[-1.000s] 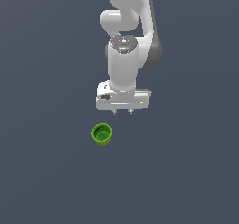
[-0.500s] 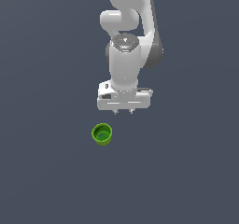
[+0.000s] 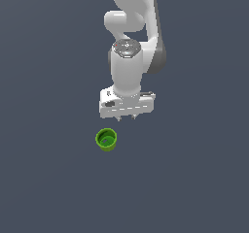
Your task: Pick up the object and move it to a goal position.
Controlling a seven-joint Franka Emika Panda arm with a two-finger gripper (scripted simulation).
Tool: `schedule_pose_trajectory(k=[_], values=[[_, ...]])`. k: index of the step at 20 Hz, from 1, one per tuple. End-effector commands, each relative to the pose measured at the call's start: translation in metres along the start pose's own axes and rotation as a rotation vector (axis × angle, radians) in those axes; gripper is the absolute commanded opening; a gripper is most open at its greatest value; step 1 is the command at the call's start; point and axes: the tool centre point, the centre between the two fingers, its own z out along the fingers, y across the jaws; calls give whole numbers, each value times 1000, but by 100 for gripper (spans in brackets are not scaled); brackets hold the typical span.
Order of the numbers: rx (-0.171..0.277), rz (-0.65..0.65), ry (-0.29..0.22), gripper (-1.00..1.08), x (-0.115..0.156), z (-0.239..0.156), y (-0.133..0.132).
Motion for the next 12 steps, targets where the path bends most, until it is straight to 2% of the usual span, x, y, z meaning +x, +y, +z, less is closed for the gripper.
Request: schedule_pose_trajectory(k=[1,12], values=[[-1,-44,2,28,0,4,4],[-6,-303,14,28,-2,26,24]])
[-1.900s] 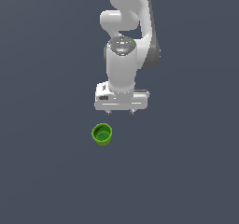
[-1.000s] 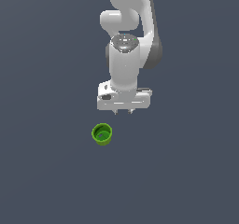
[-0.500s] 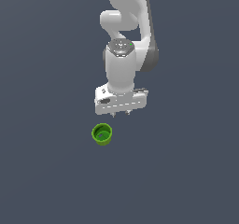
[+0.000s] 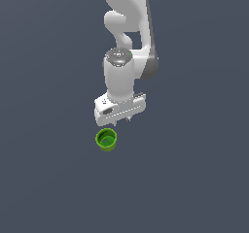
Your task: Pick up the object and move it to a goal position.
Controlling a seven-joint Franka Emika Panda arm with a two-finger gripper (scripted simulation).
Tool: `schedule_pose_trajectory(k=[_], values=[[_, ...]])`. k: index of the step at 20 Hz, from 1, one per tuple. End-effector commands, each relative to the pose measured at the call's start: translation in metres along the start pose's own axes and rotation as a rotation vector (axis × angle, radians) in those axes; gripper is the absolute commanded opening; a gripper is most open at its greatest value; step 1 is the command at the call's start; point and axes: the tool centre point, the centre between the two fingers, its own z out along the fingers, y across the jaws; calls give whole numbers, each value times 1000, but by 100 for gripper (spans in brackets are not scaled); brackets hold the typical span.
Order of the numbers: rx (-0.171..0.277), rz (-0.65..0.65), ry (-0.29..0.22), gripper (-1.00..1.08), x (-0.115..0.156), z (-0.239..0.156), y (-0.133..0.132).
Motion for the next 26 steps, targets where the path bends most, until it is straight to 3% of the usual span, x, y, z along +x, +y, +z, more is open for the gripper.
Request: schedule_pose_trajectory(k=[1,17,26], values=[[-1,-62,3,28,-2,5,4],[-10,-448,26,28,-15,36,29],[-14,-588,36,28,-19,47,37]])
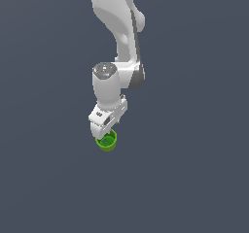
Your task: Pick up the object and move it to a goal position.
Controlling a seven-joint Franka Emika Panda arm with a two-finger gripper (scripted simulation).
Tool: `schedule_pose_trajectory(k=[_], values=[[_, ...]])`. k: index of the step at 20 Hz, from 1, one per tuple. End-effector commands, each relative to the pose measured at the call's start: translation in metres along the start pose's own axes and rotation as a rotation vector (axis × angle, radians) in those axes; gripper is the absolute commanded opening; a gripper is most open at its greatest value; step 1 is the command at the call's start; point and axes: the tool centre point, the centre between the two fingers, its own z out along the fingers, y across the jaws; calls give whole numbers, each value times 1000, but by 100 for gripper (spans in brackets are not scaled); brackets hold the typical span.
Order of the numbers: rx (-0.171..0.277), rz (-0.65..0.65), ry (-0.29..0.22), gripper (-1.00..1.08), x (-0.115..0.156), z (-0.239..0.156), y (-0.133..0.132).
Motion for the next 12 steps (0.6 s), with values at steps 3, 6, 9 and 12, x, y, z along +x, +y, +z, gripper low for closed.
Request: schedule_pose_trajectory(k=[3,6,9,12], values=[[-2,-44,3,28,-2,3,1],[-3,-57,4,28,-3,4,1],[-2,-56,4,28,-3,4,1],[-2,-56,4,28,-3,7,1]])
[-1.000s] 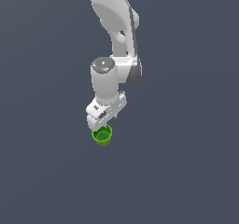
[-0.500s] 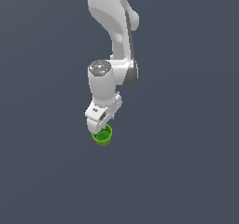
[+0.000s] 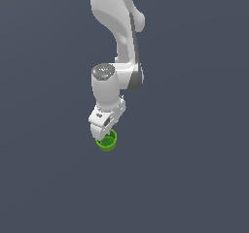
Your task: Pick up the object and move it to a goal position.
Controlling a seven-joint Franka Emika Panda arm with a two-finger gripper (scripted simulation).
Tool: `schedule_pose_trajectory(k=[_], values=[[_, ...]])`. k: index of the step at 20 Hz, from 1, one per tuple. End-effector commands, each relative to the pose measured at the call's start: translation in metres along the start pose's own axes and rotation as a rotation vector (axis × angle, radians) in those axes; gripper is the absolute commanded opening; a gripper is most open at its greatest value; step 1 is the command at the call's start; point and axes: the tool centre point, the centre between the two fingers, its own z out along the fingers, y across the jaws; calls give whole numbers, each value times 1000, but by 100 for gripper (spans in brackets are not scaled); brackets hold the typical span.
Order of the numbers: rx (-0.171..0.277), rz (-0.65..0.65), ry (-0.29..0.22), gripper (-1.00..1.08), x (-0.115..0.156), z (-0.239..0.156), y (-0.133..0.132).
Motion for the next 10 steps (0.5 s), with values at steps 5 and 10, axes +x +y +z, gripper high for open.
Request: schedule_pose_trajectory(k=[5,10], values=[[0,-3,0,28,0,20,-1],[0,-4,0,28,-1,29,-1]])
